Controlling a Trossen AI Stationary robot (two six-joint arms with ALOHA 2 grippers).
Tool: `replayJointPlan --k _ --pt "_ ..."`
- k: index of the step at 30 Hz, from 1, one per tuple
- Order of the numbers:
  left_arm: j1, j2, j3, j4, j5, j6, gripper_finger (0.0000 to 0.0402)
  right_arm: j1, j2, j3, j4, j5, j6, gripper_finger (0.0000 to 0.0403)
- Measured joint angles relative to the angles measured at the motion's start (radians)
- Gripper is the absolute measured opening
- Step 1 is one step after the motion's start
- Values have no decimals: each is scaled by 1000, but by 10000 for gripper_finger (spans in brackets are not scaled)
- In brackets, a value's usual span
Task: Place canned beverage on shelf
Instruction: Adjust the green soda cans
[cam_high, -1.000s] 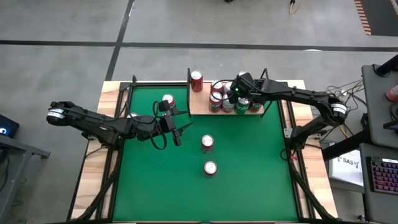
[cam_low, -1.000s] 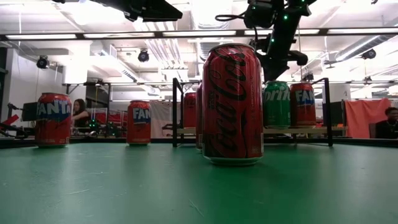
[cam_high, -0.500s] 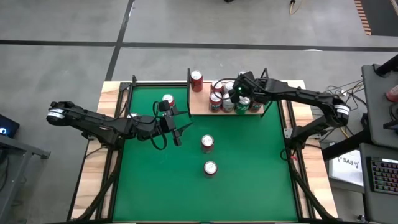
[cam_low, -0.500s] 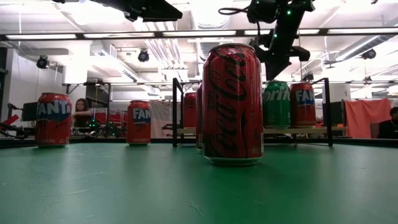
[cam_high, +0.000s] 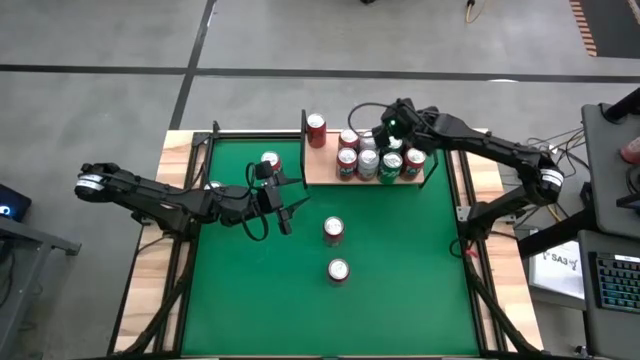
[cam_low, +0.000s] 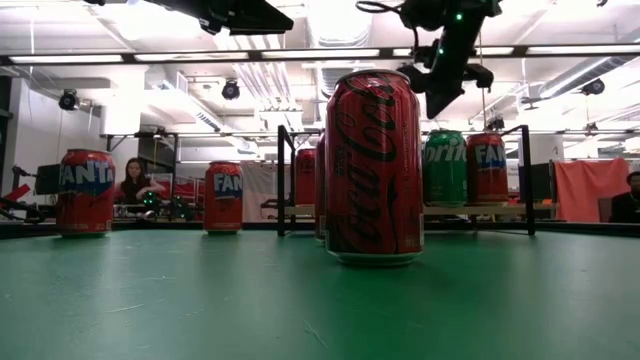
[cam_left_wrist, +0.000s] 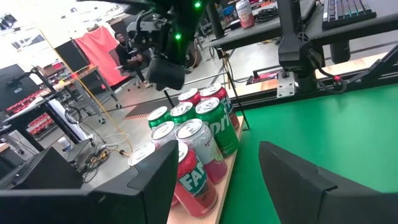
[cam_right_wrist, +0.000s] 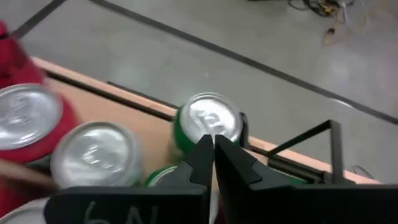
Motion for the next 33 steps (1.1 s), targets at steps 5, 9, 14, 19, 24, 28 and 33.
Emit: replayJointPlan --k 5,9,14,19,24,28,33 --pt "0 0 0 0 0 1 207 -71 7 -11 18 -1 -15 9" --pt "0 0 0 0 0 3 207 -93 30 -25 29 -9 -34 9" --pt "0 0 0 0 0 4 207 -93 48 -33 25 -61 -18 9" --pt "0 0 0 0 -1 7 207 -77 49 -44 18 -80 -8 9" --pt "0 0 0 0 -1 8 207 -54 31 -44 11 -79 9 9" --pt "0 0 0 0 -1 8 207 -23 22 -44 -16 -80 27 9" --pt "0 0 0 0 -2 11 207 8 19 -41 -26 -80 32 9"
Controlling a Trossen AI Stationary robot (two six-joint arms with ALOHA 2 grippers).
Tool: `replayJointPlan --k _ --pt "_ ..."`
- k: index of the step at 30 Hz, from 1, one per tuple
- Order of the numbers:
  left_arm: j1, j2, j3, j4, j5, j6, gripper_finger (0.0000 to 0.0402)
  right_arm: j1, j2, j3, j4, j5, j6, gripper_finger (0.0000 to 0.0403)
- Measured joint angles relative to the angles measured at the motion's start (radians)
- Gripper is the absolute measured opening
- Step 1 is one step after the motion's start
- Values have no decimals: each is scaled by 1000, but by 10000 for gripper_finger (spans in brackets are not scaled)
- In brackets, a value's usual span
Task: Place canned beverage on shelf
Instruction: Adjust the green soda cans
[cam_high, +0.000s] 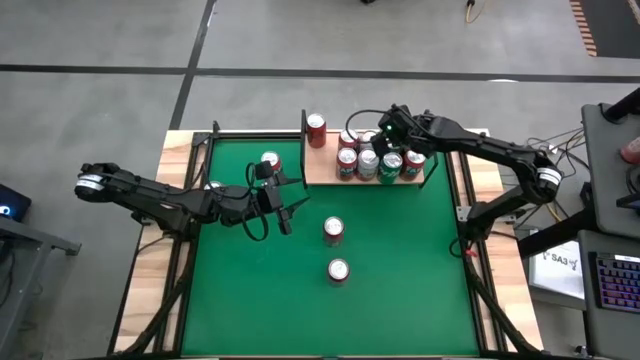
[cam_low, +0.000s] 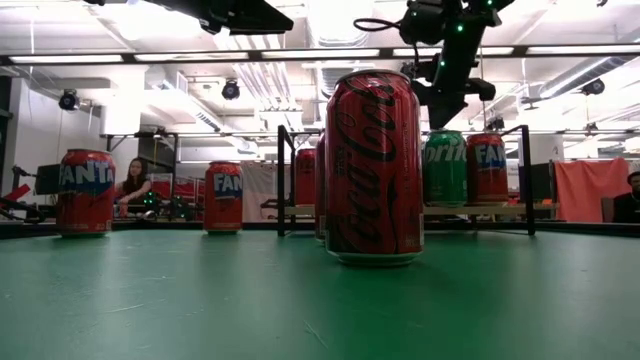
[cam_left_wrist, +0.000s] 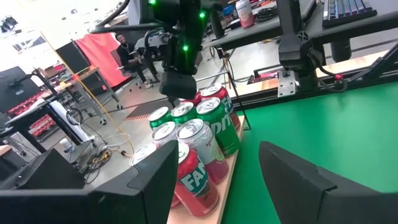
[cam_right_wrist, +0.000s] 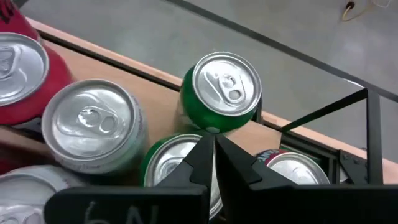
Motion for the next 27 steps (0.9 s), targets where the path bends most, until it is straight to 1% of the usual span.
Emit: replayJointPlan --k 9,15,21,27 --pt "0 0 0 0 0 0 207 32 -4 9 -12 3 19 9" --pt "0 0 0 0 0 0 207 31 -3 -30 -13 35 59 9" --pt "0 0 0 0 0 0 207 31 -3 -64 -11 38 100 9" --pt "0 0 0 0 0 0 207 32 -3 -93 24 51 103 9"
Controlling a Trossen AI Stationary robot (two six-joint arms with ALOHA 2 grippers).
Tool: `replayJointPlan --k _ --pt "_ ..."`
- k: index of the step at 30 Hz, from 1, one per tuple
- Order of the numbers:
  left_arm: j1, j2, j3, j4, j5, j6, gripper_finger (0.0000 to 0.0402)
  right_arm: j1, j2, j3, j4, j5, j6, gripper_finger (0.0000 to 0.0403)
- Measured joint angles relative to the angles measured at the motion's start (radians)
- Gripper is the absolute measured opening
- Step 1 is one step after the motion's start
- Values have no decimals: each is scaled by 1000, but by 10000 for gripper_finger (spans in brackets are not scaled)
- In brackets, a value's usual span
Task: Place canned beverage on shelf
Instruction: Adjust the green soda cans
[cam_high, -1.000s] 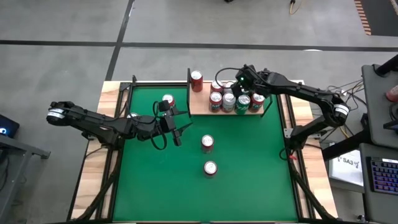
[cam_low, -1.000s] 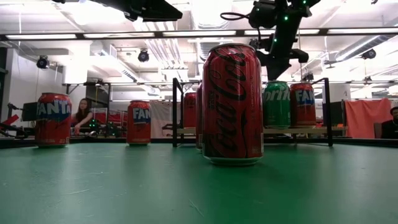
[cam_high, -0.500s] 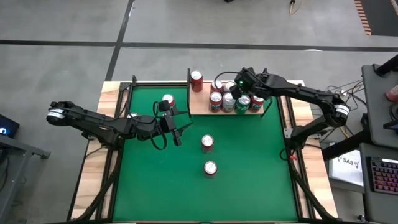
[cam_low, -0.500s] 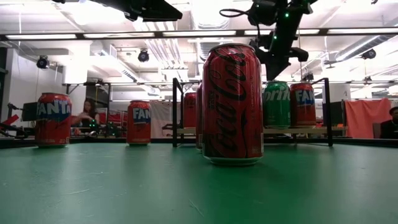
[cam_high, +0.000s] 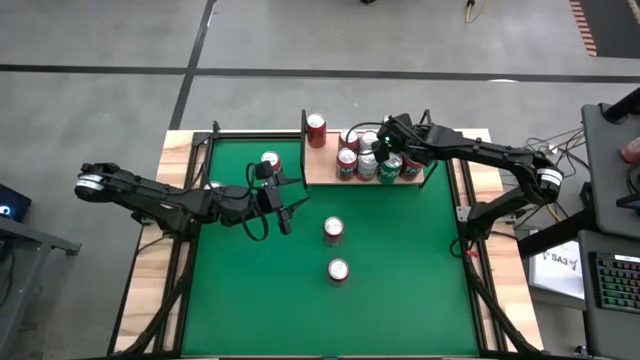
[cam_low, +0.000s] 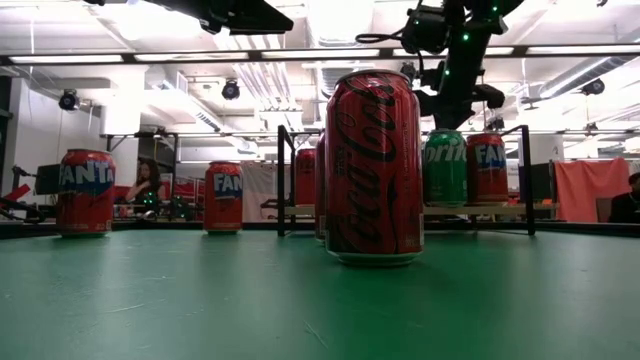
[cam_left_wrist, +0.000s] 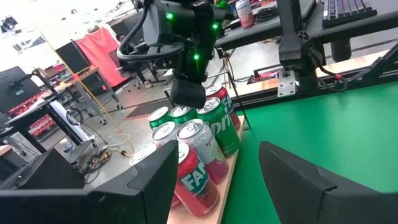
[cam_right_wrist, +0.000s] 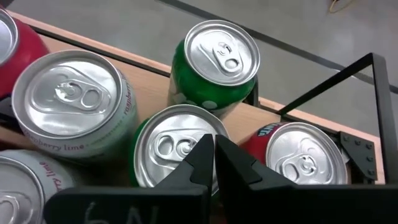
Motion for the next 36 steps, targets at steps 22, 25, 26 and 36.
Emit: replayJointPlan --k 22,25,26,36 --pt "0 0 0 0 0 0 207 1 -59 -8 13 17 -14 9" --pt "0 0 0 0 0 0 207 18 -83 -7 13 17 -14 9" --pt "0 0 0 0 0 0 207 27 -93 -7 13 14 -14 9" --pt "0 0 0 0 0 -8 207 163 -152 -7 7 -115 -30 9"
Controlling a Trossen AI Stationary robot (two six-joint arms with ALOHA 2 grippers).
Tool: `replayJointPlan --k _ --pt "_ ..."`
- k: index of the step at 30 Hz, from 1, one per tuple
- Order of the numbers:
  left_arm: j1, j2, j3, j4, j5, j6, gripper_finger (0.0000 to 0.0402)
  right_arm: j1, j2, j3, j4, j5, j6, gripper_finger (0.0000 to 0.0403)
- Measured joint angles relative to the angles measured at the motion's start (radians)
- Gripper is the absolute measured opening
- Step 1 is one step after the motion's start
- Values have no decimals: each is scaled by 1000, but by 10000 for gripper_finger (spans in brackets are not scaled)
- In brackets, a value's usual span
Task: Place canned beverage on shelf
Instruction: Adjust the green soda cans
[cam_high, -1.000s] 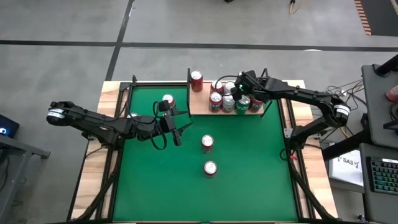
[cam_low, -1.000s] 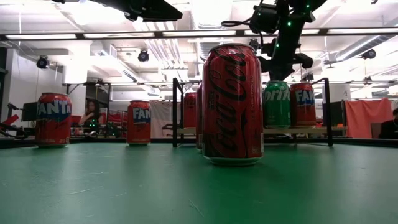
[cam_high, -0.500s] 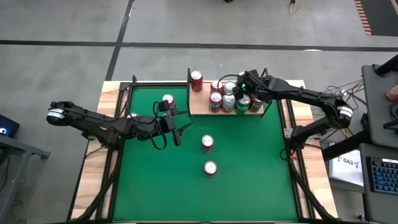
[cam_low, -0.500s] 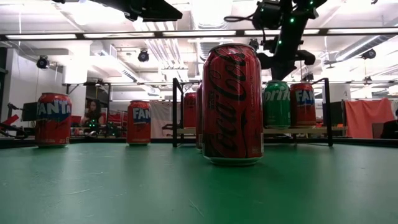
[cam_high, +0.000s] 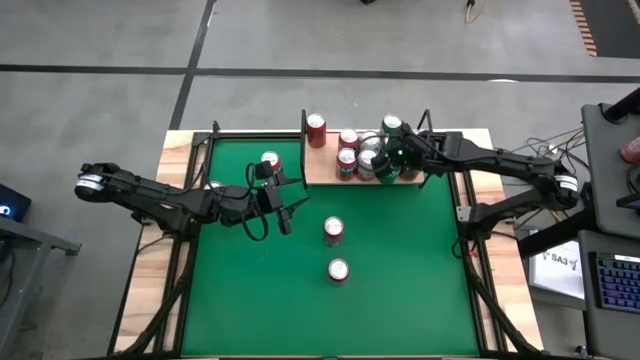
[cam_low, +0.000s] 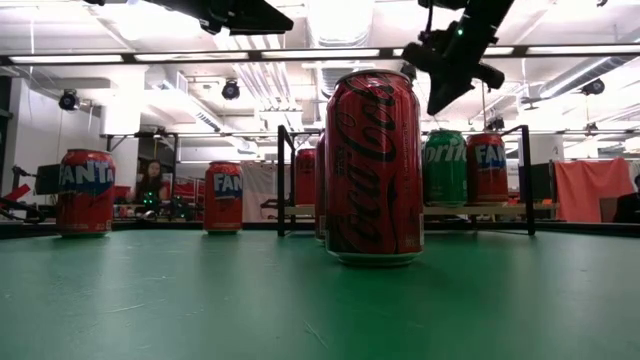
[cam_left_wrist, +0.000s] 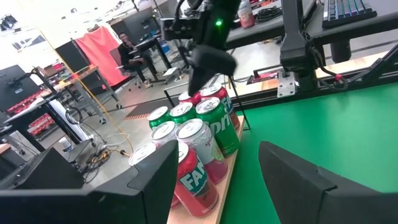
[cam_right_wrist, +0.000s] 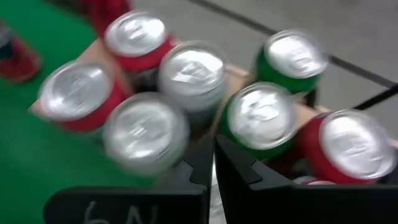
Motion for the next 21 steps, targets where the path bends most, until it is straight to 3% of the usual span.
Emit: replayJointPlan --k 8,21 --pt "0 0 0 0 0 0 207 86 3 0 -76 -18 65 9" --pt "0 0 0 0 0 -1 207 86 8 -66 -91 -8 129 9"
